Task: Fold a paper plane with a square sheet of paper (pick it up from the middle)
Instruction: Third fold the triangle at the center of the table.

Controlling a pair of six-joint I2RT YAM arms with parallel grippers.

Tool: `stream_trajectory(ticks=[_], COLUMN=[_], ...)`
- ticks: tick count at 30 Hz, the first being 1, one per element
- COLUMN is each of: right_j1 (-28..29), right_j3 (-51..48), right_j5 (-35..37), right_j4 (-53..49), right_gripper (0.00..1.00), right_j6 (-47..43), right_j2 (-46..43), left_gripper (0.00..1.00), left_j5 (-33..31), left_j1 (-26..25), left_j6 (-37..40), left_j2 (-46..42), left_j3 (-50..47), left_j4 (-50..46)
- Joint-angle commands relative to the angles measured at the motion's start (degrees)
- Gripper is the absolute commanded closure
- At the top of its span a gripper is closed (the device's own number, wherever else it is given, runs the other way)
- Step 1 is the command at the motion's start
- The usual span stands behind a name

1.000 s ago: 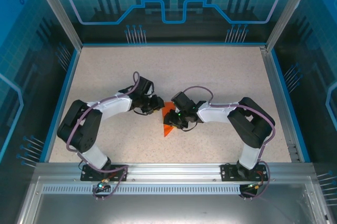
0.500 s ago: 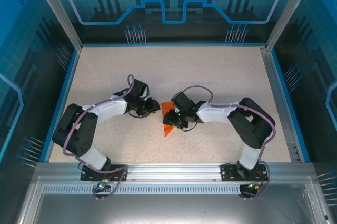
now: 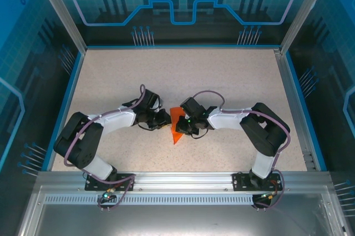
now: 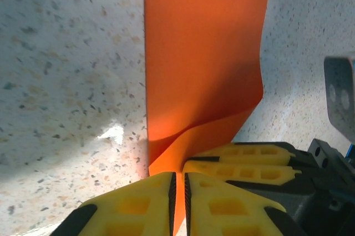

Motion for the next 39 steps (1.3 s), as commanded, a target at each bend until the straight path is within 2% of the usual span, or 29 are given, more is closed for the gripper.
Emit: stream_trajectory(ticks=[1, 10, 21, 29, 33, 39], right_j1=[0.5, 0.5, 0.5, 0.5, 0.5, 0.5], right_j3=[0.6, 0.0, -0.9, -0.5, -0.3, -0.1], right_j5=[0.5, 2.0, 3.3, 3.4, 3.5, 3.7], right_j4=[-1.5, -1.7, -1.2, -1.6, -1.9, -2.5], right_gripper=[0.88, 0.87, 0.85, 0.85, 0.85, 0.86], right_j6=[0.4, 1.2, 2.6, 2.8, 3.0, 3.5], right_j2=[1.2, 0.0, -0.6, -0.1, 0.4, 0.8], left_gripper=[0.85, 0.83, 0.79, 0.77, 0.78, 0.85], left_j5=[1.6, 2.4, 0.2, -0.1, 0.6, 1.3], left_j1=[-0.9, -1.3, -1.3, -1.3, -1.3, -1.8], left_j6=[-0.4, -0.9, -1.1, -1.3, -1.3, -1.2], left_j2=[-0.2, 1.8, 7.2, 5.8, 4.8, 4.9], left_j3=[-1.1, -0.4, 4.0, 3.1, 2.0, 0.3], left_j4=[1.1, 3.6, 4.8, 5.0, 5.0, 4.8])
